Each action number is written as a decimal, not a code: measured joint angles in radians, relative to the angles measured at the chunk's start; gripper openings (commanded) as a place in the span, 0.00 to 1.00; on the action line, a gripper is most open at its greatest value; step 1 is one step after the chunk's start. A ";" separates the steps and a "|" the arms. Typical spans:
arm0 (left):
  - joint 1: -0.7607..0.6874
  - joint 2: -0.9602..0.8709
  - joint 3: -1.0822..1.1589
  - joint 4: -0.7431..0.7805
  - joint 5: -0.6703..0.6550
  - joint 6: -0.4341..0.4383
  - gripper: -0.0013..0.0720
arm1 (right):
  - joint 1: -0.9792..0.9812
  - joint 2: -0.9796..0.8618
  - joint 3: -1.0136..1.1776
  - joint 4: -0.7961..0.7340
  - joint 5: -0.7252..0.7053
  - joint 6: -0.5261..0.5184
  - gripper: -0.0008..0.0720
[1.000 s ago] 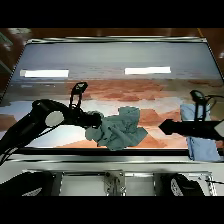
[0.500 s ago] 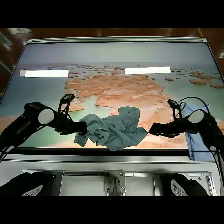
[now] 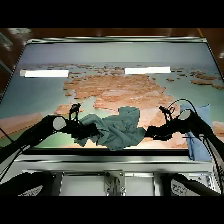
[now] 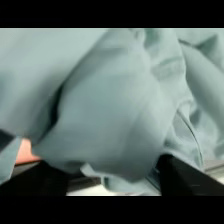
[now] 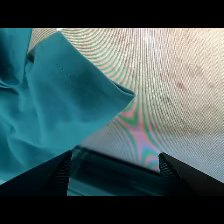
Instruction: Fold the shirts.
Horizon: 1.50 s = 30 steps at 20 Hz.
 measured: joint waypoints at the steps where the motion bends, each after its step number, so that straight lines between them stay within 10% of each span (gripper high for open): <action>1: -0.002 -0.023 -0.003 -0.010 0.023 0.000 0.25 | 0.000 -0.006 0.000 0.014 -0.005 0.002 0.94; 4: -0.004 -0.063 -0.006 -0.023 0.060 -0.002 0.07 | 0.002 -0.037 -0.001 0.072 -0.024 0.008 0.84; 10: -0.005 0.000 0.010 -0.014 0.080 0.011 0.07 | 0.002 -0.127 -0.002 0.153 -0.058 0.009 0.10; 30: -0.001 0.450 0.659 0.294 -0.067 0.152 0.07 | 0.002 0.521 0.661 0.244 -0.161 -0.108 0.09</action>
